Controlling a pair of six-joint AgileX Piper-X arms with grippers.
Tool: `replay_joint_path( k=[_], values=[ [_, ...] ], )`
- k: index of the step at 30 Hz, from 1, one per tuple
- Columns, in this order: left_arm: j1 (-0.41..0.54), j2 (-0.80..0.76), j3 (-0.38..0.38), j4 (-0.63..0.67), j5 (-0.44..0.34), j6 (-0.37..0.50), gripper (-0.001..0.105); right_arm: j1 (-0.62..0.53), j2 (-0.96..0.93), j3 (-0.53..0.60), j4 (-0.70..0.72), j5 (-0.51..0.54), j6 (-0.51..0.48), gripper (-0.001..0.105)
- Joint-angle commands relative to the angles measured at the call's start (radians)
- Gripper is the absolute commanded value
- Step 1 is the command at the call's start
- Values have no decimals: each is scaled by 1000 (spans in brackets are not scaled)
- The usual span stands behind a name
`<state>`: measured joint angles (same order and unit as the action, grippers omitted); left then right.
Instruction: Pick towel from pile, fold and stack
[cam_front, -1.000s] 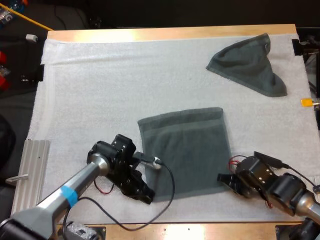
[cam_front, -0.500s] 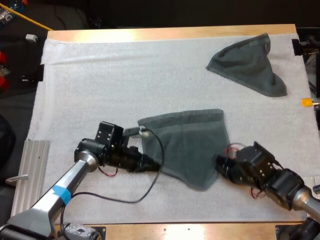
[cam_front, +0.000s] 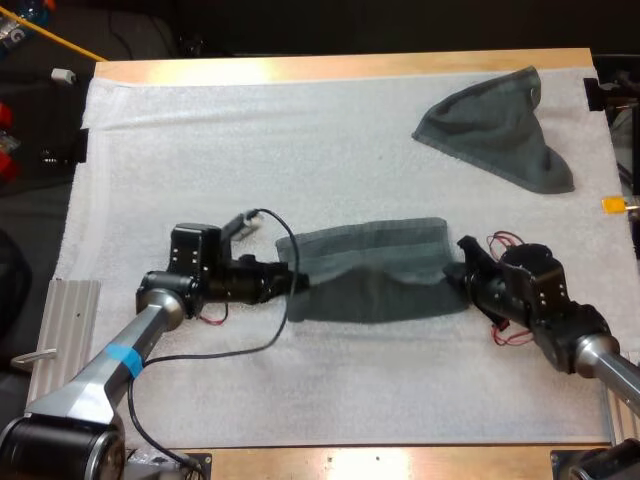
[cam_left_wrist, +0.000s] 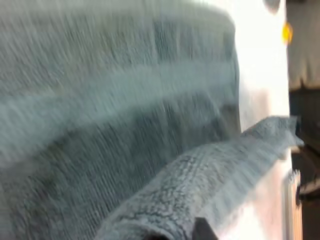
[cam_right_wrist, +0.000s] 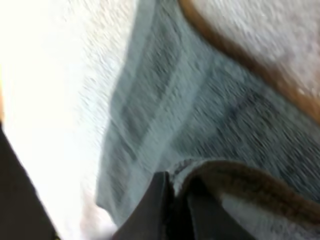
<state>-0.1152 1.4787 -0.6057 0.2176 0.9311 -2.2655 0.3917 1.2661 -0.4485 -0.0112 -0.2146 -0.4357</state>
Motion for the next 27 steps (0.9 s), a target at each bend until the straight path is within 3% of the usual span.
replay_joint_path(
  k=[1, 9, 23, 26, 27],
  values=[
    [12, 3, -5, -48, 10, -32, 0, -12, 14, -8, -47, -15, 14, 0],
    [44, 13, -5, -124, -28, -40, 0, -28, 91, -12, -239, -11, 67, 0],
    [44, 13, -5, -186, -34, -19, 0, -28, 139, -47, -308, -6, 35, 0],
    [44, 13, -5, -207, 3, -19, 4, -28, 139, -49, -326, -9, 25, 14],
    [44, 13, -5, -223, 24, -19, 10, -28, 139, -49, -348, -11, 14, 24]
  ],
)
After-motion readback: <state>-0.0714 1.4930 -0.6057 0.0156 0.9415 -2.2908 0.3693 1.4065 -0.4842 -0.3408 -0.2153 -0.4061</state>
